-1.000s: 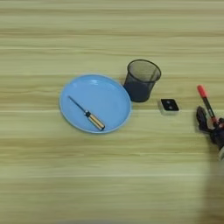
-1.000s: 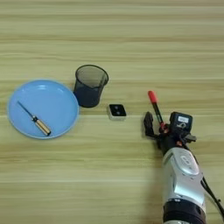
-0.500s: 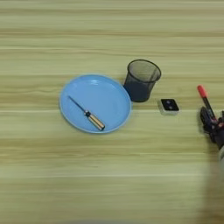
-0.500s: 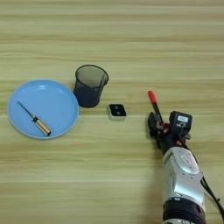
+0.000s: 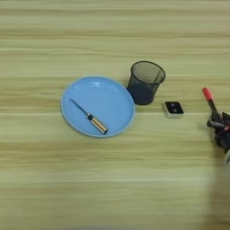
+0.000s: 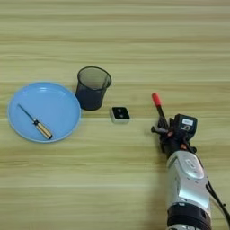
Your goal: Move the objects on the table
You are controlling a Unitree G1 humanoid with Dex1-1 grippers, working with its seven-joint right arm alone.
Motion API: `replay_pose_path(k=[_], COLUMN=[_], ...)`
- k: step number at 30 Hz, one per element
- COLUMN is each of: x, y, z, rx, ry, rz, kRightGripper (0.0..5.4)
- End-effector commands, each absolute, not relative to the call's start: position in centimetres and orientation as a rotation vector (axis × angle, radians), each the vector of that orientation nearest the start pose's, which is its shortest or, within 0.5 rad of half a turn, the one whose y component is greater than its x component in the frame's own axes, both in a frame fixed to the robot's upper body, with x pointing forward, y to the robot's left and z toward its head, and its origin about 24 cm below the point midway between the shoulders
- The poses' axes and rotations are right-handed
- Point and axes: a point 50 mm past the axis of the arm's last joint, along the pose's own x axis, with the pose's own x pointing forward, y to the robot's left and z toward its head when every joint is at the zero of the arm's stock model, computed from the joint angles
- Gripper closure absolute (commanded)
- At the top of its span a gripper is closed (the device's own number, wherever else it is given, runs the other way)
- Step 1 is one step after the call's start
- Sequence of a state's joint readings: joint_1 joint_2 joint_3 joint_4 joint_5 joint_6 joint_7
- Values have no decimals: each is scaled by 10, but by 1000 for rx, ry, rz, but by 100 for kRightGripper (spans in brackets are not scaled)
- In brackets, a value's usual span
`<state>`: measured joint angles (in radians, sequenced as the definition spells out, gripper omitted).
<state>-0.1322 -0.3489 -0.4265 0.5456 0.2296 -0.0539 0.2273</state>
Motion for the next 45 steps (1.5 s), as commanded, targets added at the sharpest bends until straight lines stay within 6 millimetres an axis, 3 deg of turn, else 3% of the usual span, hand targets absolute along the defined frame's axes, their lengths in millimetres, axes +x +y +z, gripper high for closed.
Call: replay_pose_path(k=[1, 19, 25, 32, 45], x=[249, 252, 256, 259, 264], y=[-320, -317, -312, -296, -269], z=[13, 16, 29, 51, 56], rx=[30, 30, 12, -9, -8], ry=[190, 179, 126, 54, 43], rz=[-271, -266, -244, -195, -116], kRightGripper=[490, 505, 509, 511, 511])
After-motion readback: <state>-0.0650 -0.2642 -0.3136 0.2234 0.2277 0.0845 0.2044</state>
